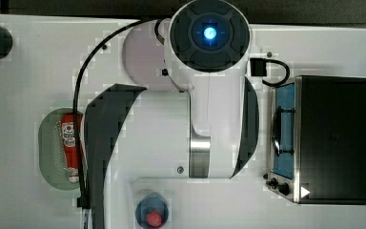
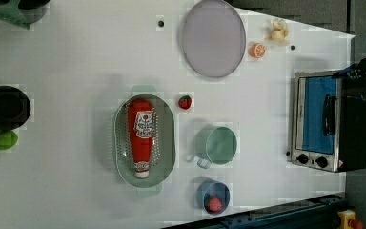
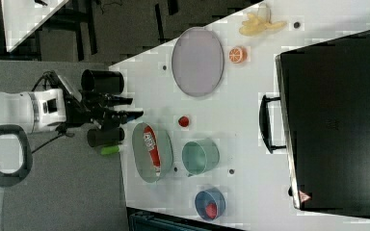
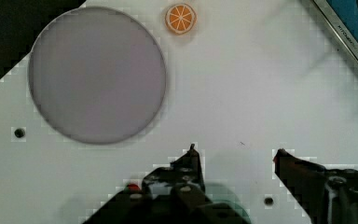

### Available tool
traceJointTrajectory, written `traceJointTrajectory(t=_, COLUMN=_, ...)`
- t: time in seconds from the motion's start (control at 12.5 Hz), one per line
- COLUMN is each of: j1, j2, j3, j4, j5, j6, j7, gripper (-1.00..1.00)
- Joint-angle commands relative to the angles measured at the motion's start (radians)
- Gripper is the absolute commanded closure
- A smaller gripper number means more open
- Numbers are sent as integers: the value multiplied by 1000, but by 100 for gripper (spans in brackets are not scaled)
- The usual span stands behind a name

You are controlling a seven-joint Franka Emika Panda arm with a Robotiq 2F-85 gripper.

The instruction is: Pick ketchup from strainer and place it on the table

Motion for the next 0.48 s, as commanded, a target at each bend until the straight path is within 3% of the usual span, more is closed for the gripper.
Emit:
traceJointTrajectory(t=0.08, j1=-100, j2=-243, j3=44, j4=-101, j5=37, j6=-132, j7=154, gripper=-59)
traceJointTrajectory(t=0.24, j1=-94, j2=-236, j3=81, j4=-101, j5=37, j6=-129, j7=154, gripper=-100)
traceJointTrajectory(t=0.48, j1=-84, j2=-213, j3=183, j4=-101, j5=37, j6=-126, j7=154, gripper=-100)
